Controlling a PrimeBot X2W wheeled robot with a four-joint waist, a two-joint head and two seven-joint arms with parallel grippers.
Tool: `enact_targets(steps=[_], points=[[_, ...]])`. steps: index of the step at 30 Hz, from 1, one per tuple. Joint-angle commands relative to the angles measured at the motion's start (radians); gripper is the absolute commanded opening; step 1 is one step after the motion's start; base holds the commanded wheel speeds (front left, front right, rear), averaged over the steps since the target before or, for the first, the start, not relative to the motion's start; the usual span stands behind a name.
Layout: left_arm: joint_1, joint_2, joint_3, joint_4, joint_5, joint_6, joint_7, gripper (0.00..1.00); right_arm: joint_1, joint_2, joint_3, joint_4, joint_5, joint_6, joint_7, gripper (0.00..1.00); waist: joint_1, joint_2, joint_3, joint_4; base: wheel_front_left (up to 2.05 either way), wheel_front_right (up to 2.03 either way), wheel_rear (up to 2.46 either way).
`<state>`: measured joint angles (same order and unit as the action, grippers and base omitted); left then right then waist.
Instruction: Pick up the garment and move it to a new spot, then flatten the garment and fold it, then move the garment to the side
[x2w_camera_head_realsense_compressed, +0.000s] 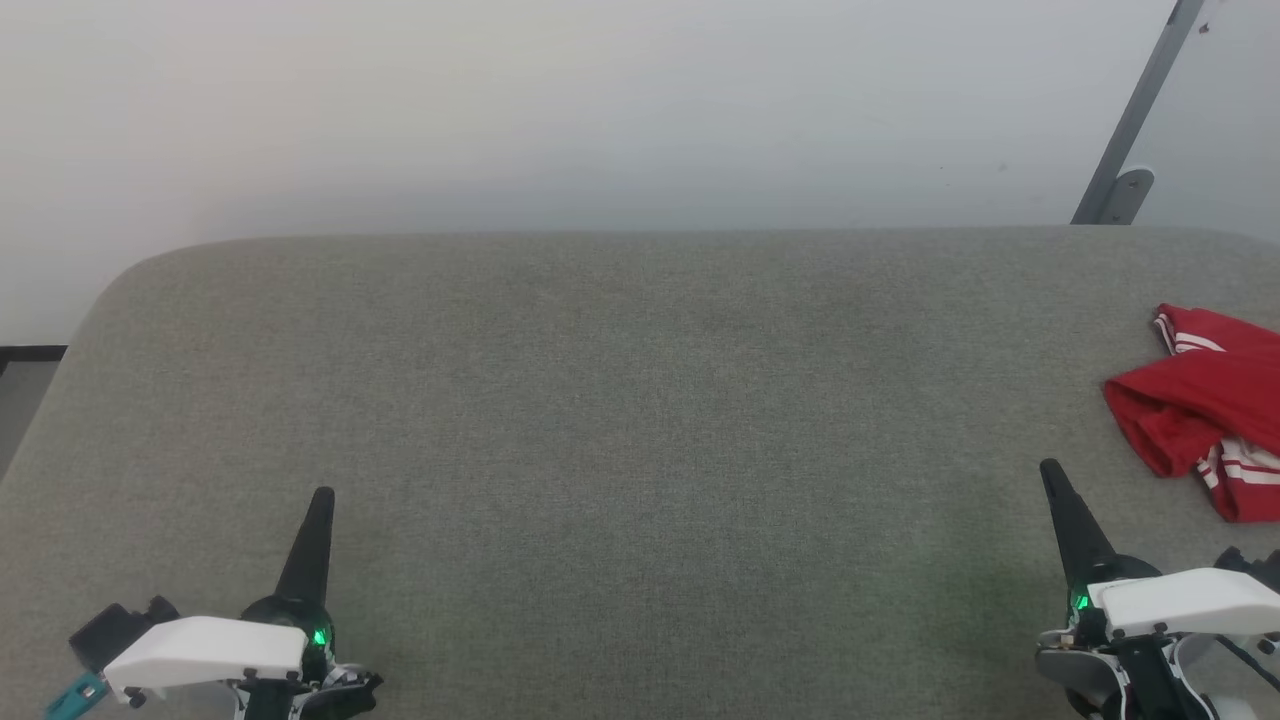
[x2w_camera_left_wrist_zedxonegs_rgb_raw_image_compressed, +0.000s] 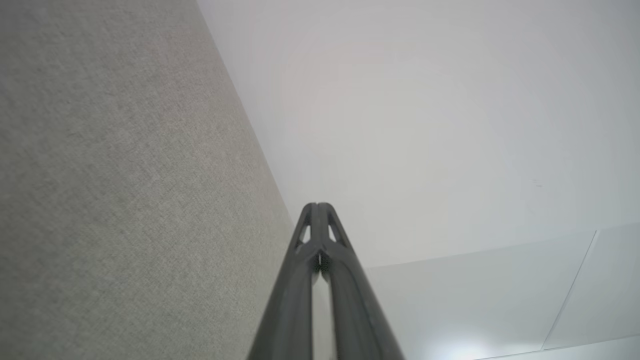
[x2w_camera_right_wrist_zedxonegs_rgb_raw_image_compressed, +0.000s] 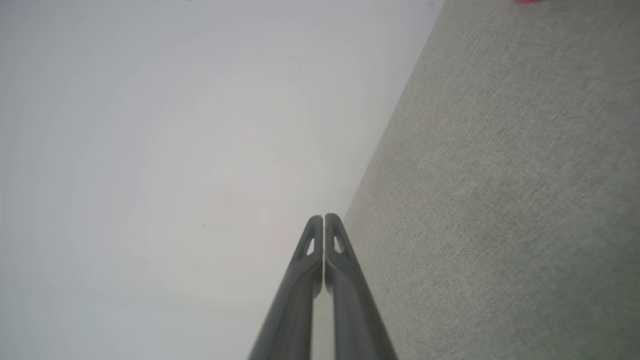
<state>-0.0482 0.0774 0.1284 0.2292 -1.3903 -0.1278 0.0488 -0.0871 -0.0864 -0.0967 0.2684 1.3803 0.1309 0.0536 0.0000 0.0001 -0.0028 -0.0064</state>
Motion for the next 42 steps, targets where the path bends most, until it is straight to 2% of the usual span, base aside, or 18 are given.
enact_targets(steps=[1,33,42], points=[[-0.027,-0.002,-0.002,-0.002,-0.031,-0.004,0.009,0.0,-0.018,0.005,-0.002,-0.01,0.024,0.0,0.01,0.0,0.0,-0.0001,0.0,0.0,0.0,0.0,0.0],[-0.067,-0.03,-0.015,0.018,-0.226,-0.005,0.07,0.0,-0.025,0.04,-0.019,-0.027,0.239,0.0,0.064,0.0,0.0,-0.0001,0.006,0.006,0.0,0.0,0.0],[-0.067,-0.029,-0.015,0.017,-0.224,-0.005,0.069,0.0,-0.025,0.039,-0.018,-0.026,0.234,0.0,0.064,0.0,0.0,-0.0001,0.006,0.006,0.0,0.0,0.0]])
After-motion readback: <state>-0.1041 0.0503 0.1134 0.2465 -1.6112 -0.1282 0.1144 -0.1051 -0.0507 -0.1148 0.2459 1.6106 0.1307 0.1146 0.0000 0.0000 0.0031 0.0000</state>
